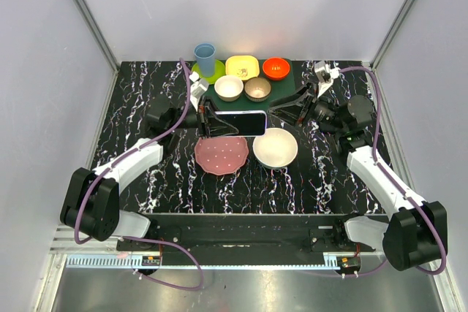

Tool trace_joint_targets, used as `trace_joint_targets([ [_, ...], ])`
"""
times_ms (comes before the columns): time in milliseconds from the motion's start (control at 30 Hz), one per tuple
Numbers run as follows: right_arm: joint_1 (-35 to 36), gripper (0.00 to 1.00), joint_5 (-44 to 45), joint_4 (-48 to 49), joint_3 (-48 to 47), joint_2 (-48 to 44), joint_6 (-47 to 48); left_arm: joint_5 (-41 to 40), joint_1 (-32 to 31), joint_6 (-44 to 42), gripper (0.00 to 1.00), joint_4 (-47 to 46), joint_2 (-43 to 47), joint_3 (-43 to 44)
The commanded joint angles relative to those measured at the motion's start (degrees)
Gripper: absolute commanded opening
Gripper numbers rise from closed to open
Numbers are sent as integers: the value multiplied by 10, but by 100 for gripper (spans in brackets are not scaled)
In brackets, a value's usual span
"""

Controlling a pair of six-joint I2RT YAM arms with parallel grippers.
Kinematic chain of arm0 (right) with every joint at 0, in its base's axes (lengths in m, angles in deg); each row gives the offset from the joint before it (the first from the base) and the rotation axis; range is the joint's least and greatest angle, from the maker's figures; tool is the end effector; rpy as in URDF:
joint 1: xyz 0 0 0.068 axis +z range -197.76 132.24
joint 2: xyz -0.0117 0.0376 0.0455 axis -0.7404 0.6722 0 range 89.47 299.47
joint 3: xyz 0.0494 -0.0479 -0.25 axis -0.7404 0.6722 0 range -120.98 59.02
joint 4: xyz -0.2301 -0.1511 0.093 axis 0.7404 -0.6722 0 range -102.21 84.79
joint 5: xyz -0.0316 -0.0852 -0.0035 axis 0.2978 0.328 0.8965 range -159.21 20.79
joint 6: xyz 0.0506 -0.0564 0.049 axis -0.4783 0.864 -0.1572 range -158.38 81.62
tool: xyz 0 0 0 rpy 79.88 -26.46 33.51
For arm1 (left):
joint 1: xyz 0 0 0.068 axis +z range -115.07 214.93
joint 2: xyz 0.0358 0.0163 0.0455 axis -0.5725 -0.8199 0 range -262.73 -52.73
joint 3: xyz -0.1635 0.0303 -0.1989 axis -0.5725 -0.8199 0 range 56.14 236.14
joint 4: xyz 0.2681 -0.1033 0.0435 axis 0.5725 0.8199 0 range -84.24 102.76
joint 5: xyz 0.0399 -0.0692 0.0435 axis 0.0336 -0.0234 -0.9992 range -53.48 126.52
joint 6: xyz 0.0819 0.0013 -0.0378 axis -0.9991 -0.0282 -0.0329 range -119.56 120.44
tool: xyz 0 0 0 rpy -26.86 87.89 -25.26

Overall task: Take the phone out of the phone case
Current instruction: Remove the phone case from the phone.

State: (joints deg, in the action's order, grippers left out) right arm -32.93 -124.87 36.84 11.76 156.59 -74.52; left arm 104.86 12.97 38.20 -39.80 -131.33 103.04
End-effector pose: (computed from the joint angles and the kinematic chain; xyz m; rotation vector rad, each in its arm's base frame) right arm 0.2857 0.1446 0.3517 -0.6854 1.3166 1.3038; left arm 0.2852 -0.1957 0.2895 0.9339 1.4373 -1.5857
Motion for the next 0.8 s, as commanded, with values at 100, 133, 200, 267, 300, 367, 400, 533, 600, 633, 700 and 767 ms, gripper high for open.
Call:
trace_joint_targets([
  [100, 8, 45, -37, -23, -17, -3, 42, -24, 15, 14, 0, -61, 21, 28],
  [133, 10, 45, -41, -26, -18, -2, 46, -25, 17, 16, 0, -63, 21, 28],
  [200, 13, 46, -51, -34, -19, -1, 56, -26, 22, 28, 0, -76, 21, 27],
  [267, 17, 46, -53, -42, -21, -1, 63, -26, 27, 41, 0, -88, 22, 26],
  [300, 18, 46, -53, -50, -22, 2, 72, -25, 29, 43, 0, -94, 22, 24],
  [367, 21, 46, -46, -58, -24, 3, 80, -23, 29, 44, 0, -94, 24, 23],
  [400, 22, 46, -44, -65, -24, 5, 85, -22, 29, 44, 0, -96, 24, 23],
  [533, 27, 46, -32, -90, -29, 9, 109, -17, 29, 59, 0, -116, 21, 21],
  [600, 30, 46, -17, -100, -30, 12, 118, -13, 29, 72, 0, -135, 19, 19],
  [633, 30, 46, -15, -101, -31, 13, 118, -13, 29, 76, 0, -139, 19, 18],
  [700, 32, 46, -6, -103, -31, 14, 121, -11, 29, 81, 0, -145, 18, 17],
  [767, 33, 46, 2, -104, -30, 15, 121, -11, 29, 82, 0, -147, 18, 17],
])
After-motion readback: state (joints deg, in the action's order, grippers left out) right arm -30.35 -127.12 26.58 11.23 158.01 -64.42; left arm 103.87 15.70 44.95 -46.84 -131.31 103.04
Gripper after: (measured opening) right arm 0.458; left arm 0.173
